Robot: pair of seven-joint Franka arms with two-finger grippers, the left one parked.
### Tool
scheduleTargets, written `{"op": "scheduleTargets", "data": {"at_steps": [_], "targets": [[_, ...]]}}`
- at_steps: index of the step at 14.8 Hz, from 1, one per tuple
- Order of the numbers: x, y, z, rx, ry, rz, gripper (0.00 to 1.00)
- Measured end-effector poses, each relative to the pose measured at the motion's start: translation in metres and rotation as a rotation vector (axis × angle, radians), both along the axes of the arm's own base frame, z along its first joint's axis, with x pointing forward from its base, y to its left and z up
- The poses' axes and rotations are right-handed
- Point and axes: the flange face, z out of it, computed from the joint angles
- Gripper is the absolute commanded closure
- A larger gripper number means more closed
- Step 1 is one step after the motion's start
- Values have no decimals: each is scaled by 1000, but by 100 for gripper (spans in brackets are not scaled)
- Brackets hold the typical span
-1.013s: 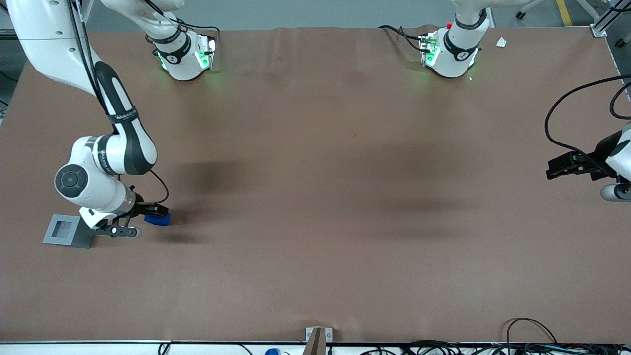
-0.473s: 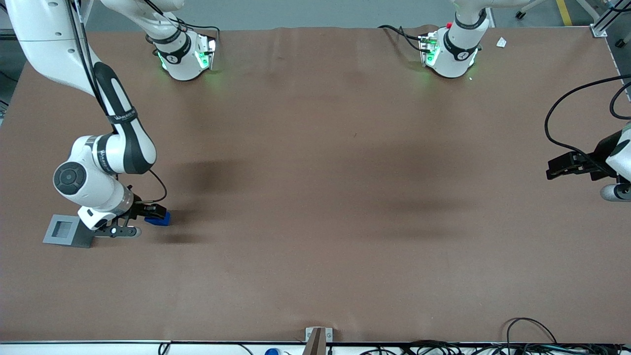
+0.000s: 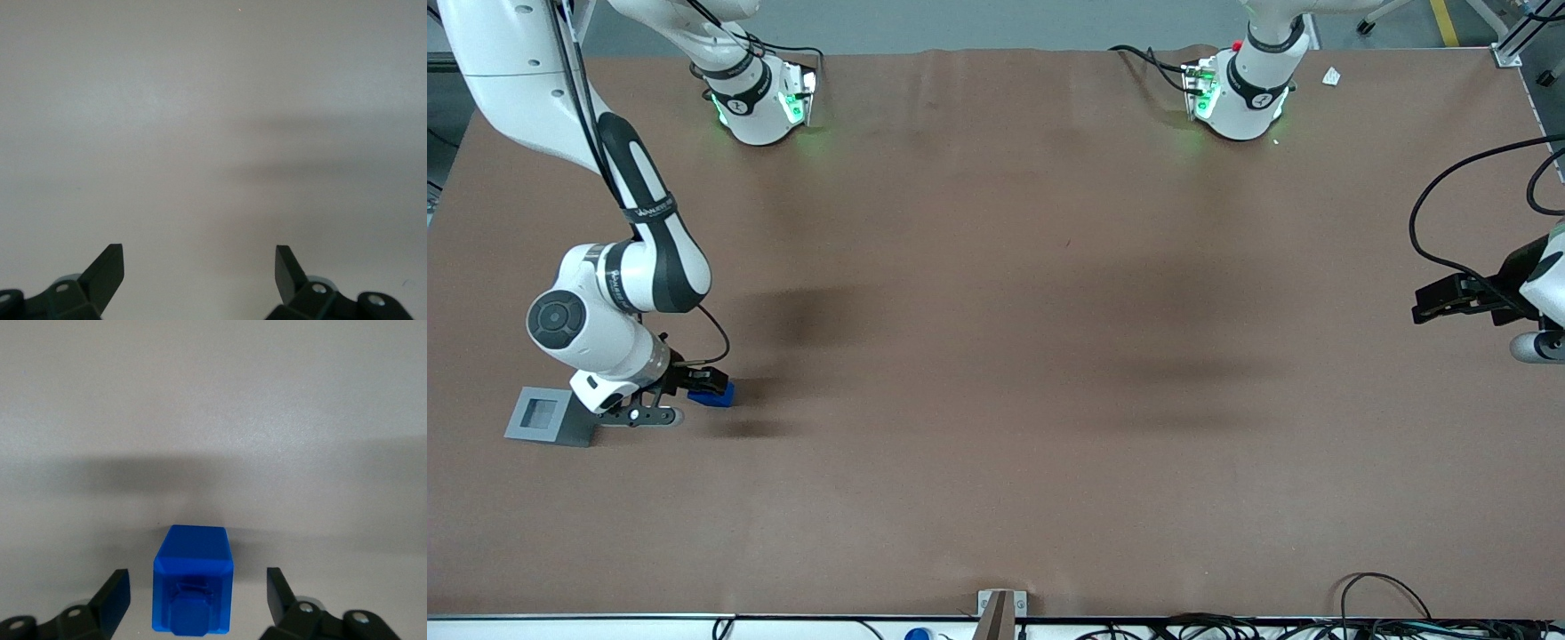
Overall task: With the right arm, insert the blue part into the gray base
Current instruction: 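Close the right gripper on the blue block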
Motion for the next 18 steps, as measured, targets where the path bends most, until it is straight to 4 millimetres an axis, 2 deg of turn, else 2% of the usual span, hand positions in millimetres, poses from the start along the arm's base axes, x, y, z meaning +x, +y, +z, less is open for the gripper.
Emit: {"op": "scheduleTargets", "data": {"at_steps": [2,5,10,12,14,16,18], "targets": [[0,1,0,1,-9,3,14],[0,3,-1,2,-11,4,21],[-1,3,-2,2,-10,5,22],[-1,3,-3,3,-11,5,27],[-1,3,-5,3,-11,5,33],[-1,3,-6,3,-12,5,48],[-1,3,-6,3,-12,4,72]]}}
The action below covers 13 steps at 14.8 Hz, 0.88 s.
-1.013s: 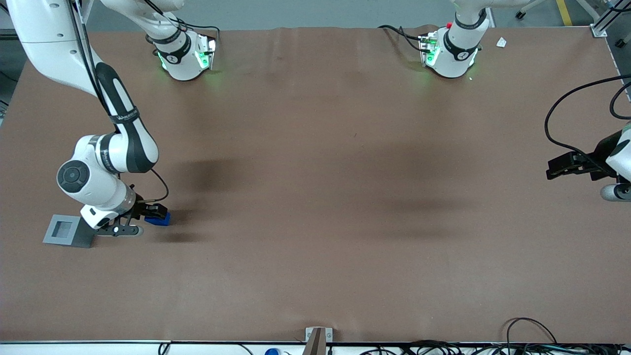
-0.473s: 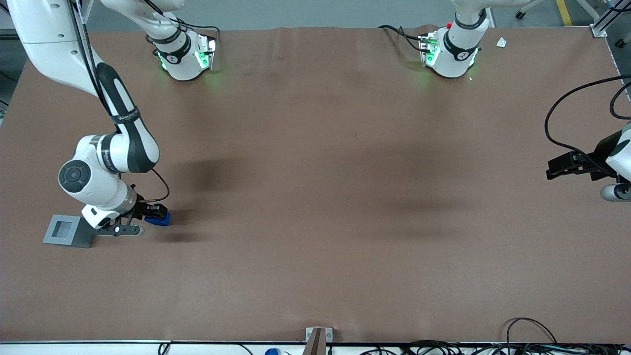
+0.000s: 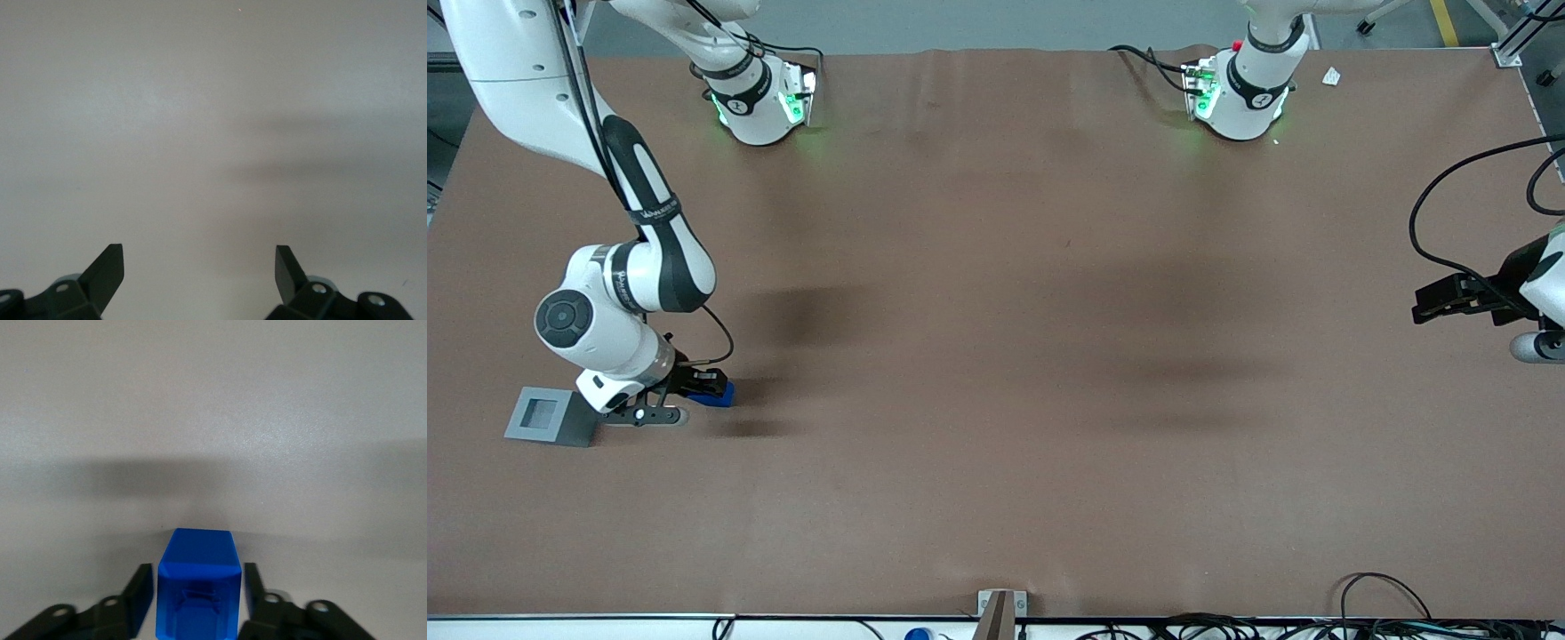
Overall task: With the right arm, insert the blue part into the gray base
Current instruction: 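Close the right gripper on the blue block, then lift the blue block and carry it over the gray base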
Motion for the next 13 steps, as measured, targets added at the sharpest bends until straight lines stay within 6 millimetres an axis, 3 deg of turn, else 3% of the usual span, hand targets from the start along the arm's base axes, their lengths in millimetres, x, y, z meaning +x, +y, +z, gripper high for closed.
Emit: {"op": "scheduleTargets", "data": {"at_steps": [2,3,6,8,10,13], "targets": [[0,0,0,1,-1,-1,95],[0,0,0,1,-1,-2,99],[4,-2,6,-1,17,-9,100],[15,-11,26,-4,62,-33,100],[28,-36,55,24,78,-100,100],[37,-99,85,56,36,-185,100]]}}
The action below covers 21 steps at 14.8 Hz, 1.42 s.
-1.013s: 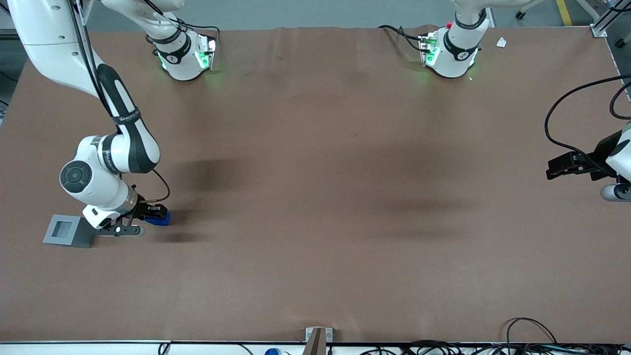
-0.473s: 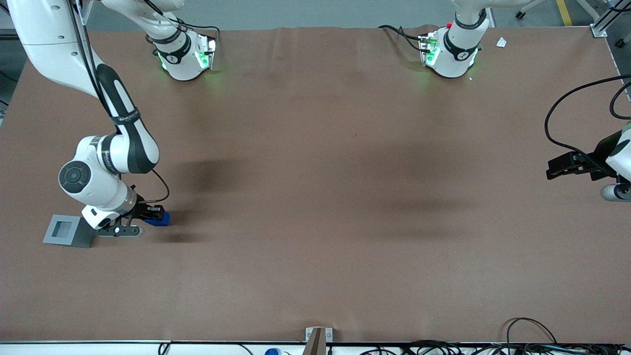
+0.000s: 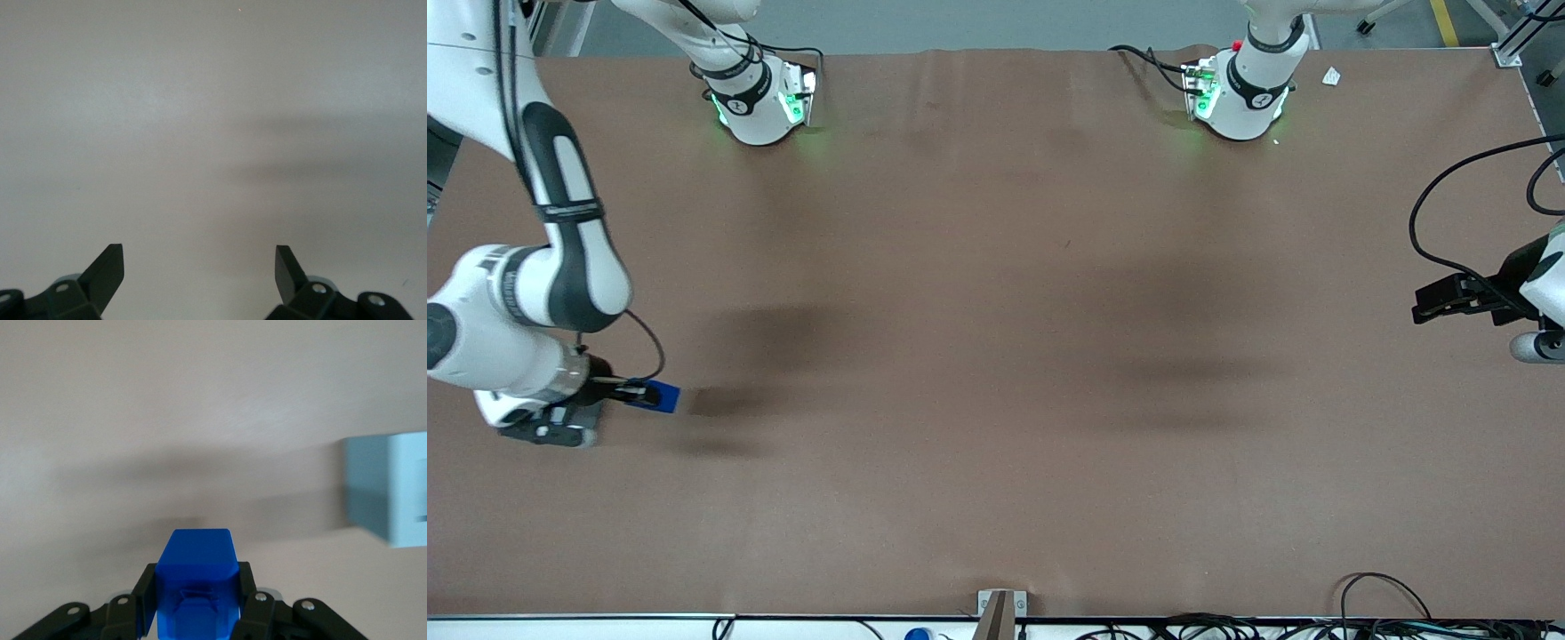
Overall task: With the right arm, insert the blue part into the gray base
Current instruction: 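Lift the blue block and carry it over the gray base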
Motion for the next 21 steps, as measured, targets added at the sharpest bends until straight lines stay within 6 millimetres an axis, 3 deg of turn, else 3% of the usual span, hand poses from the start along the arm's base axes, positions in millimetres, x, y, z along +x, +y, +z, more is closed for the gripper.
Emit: {"op": "scheduleTargets", "data": {"at_steps": [3,6,10,14,19,21], "targets": [[0,-55,20,0,-47,3,100],[-2,-96,35,-5,-55,44,100],[0,-130,26,8,-6,85,100],[14,-150,15,9,17,102,100],[25,-154,34,1,37,114,100],[27,-158,33,-7,40,114,100]]}}
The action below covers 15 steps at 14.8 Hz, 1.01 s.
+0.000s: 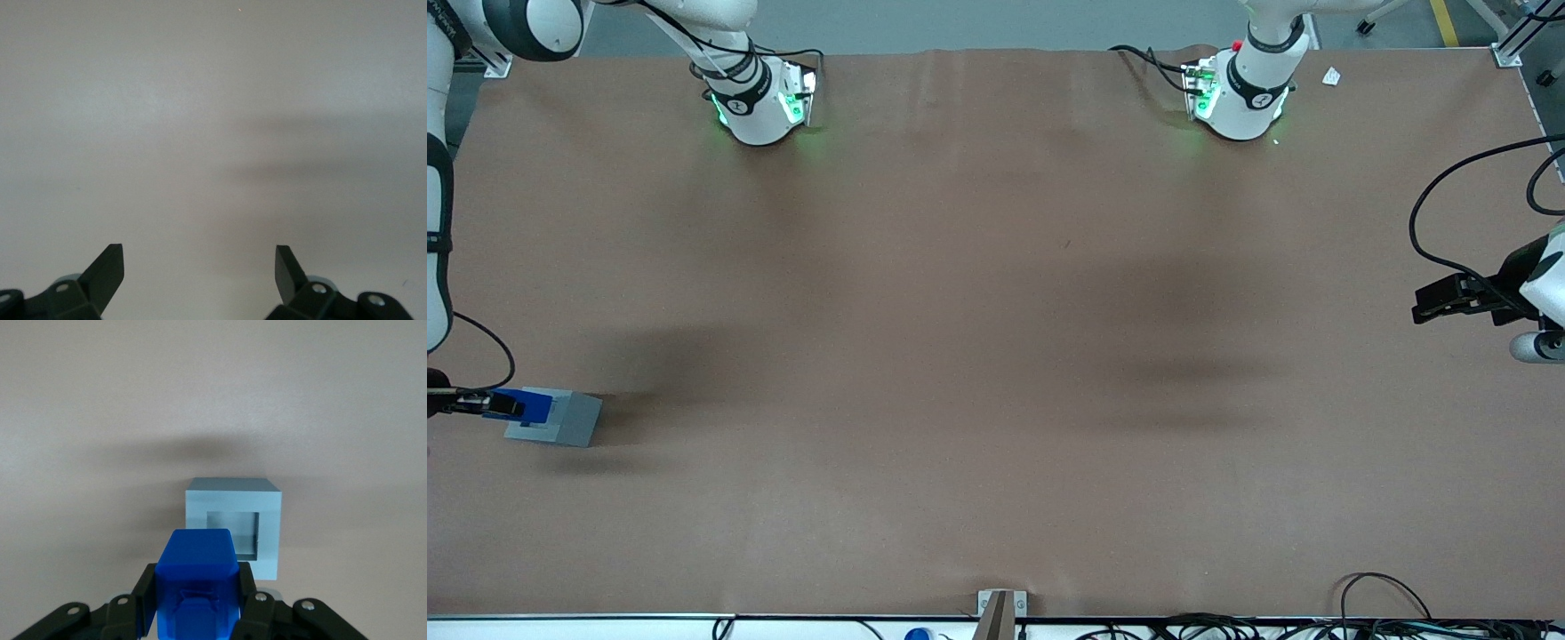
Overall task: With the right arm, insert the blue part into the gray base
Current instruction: 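Lift the blue block and carry it over the gray base, then lower the blue block into the gray base's opening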
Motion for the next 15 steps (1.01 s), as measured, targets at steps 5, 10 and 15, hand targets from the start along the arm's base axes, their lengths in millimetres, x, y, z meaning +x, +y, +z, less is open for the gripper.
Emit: {"op": "scheduleTargets", "data": {"at_steps": [5,10,15], "targets": [[-3,-18,-26,2,17,-2,100],[-2,-21,-29,1,12,-1,100],[-1,-23,-35,-3,4,1,100]]}}
